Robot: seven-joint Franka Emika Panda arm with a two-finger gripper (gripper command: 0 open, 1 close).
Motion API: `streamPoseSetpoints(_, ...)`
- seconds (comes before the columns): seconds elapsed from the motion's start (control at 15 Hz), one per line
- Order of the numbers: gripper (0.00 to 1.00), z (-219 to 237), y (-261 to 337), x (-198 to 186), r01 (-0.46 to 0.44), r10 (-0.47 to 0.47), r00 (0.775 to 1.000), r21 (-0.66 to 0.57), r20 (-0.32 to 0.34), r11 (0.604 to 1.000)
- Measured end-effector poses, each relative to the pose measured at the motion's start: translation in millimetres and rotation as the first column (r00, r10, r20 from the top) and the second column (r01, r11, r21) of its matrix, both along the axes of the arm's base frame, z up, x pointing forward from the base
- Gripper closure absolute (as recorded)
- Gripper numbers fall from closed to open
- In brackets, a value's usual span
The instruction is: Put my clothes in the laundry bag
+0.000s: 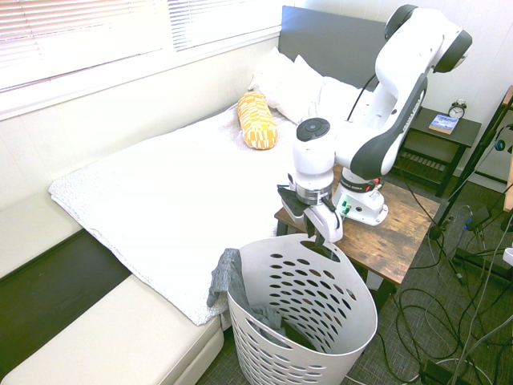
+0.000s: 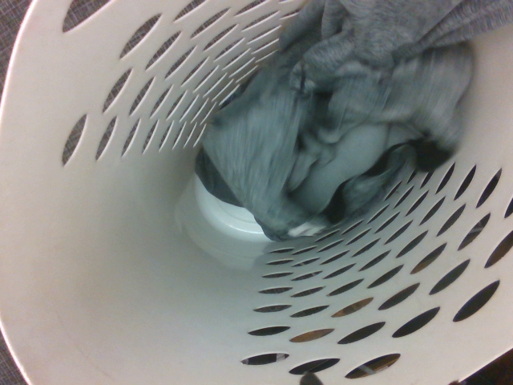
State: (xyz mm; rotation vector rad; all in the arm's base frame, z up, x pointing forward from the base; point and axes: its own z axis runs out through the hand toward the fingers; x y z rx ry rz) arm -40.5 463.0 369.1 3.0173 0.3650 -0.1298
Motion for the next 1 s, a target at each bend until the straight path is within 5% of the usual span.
streamPoseSetpoints(0.6, 0.00, -19.6, 33.3, 160.4, 0.120, -0.122, 0.990, 0.028, 0.073, 0.992)
streamPoseSetpoints(0.8, 0.00, -49.4, 50.5, 211.3, 0.220, -0.221, 0.975, 0.041, 0.020, 0.975)
streamPoseSetpoints(1.0, 0.00, -105.2, 97.6, 219.0, 0.256, -0.255, 0.966, 0.035, -0.037, 0.966)
